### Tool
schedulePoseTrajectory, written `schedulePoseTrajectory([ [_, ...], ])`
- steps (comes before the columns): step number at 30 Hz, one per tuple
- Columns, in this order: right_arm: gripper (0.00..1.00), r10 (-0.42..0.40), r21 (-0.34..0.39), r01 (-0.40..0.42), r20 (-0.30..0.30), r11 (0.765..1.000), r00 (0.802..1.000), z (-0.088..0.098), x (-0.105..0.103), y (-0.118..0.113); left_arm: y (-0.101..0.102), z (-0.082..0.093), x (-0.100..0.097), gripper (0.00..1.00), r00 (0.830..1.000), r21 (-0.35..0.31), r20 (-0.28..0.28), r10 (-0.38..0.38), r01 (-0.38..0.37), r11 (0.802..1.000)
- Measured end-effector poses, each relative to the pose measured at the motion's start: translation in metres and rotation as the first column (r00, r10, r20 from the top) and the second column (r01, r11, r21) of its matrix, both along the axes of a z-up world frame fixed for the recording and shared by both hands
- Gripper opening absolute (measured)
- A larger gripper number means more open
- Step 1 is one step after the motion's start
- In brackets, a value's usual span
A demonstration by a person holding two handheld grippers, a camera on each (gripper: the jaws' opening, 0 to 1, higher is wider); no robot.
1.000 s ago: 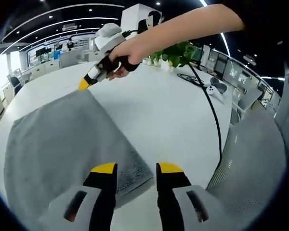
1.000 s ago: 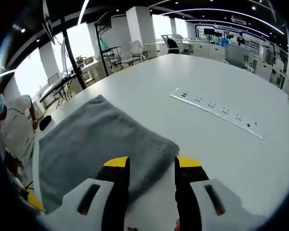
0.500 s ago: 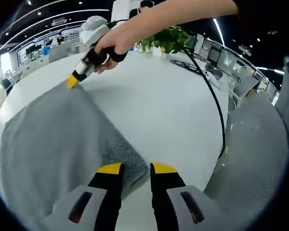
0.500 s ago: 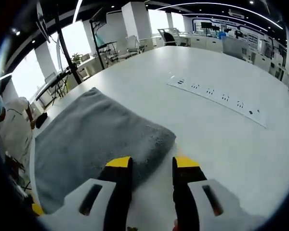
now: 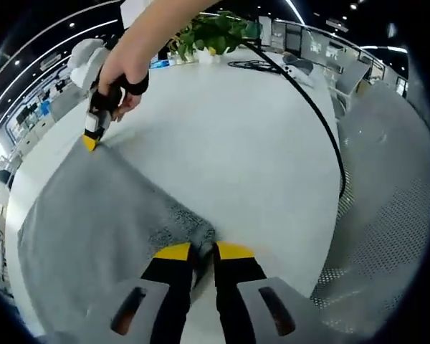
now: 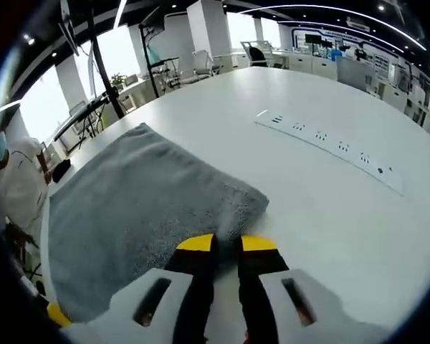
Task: Fold the towel on the table until its edges align and the towel forms a compact rectangular stack.
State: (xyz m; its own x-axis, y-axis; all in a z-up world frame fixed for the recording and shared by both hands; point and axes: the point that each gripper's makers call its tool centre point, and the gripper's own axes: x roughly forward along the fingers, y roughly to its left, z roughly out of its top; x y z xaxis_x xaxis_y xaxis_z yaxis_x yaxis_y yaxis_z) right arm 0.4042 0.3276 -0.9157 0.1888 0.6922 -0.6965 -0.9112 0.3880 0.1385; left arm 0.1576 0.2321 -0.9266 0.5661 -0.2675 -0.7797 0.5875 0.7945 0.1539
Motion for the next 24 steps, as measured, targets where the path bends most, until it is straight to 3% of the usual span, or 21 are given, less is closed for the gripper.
schedulePoseTrajectory([
  [4,0.04,0.014,-0.007,-0.014,0.024,1.000,1.000,0.003,0.002,-0.004,-0.002,0.001,0.004,0.07,1.000,-0.026,-0.014,-0.005,0.005,1.000],
  [10,0.03,0.005,-0.016,-0.004,0.028,1.000,1.000,0.003,0.007,-0.019,-0.020,0.002,0.008,0.06,0.997,-0.012,-0.024,-0.071,0.071,0.997],
  [18,0.03,-0.051,-0.039,0.052,0.033,0.998,0.998,0.002,0.023,-0.066,-0.073,0.004,0.023,0.06,0.978,-0.025,-0.006,-0.207,0.207,0.978],
  [24,0.03,-0.107,-0.064,0.110,0.050,0.992,0.993,0.003,0.036,-0.111,-0.122,0.009,0.036,0.06,0.944,-0.023,0.012,-0.329,0.330,0.944],
])
